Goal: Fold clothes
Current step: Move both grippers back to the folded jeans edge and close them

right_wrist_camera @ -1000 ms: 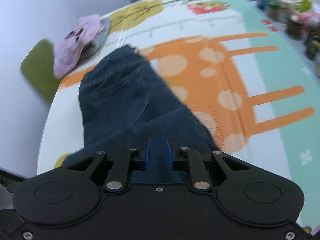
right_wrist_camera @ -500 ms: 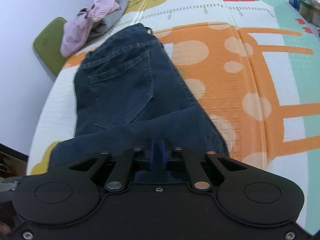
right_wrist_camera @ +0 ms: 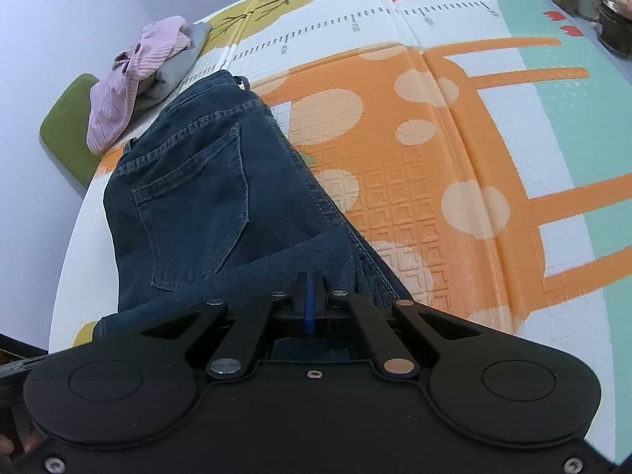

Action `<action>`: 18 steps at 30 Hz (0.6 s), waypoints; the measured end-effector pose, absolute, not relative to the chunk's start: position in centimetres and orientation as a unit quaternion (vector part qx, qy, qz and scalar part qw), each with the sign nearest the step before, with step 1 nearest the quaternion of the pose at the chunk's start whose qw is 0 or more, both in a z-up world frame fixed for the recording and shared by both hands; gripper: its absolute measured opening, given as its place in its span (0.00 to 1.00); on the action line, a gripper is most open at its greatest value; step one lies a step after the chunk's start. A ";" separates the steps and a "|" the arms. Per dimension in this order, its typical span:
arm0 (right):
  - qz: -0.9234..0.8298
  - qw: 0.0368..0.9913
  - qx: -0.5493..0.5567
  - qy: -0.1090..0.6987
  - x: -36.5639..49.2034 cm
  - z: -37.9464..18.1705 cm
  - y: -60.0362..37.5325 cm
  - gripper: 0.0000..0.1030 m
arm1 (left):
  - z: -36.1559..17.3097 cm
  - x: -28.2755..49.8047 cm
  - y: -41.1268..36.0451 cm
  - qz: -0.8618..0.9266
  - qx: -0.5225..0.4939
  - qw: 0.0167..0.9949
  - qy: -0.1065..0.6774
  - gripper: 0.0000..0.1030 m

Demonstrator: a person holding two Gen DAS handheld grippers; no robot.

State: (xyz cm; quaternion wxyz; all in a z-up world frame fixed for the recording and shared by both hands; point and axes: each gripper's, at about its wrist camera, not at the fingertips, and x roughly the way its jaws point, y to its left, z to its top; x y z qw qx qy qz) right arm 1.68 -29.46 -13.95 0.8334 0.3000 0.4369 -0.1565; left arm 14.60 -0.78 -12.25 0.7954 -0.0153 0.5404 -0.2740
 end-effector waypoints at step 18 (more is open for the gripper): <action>-0.091 0.840 0.306 0.439 -2.7 -9.7 -26.7 0.05 | -10.1 9.9 -0.4 -0.320 -0.011 0.779 0.539 0.13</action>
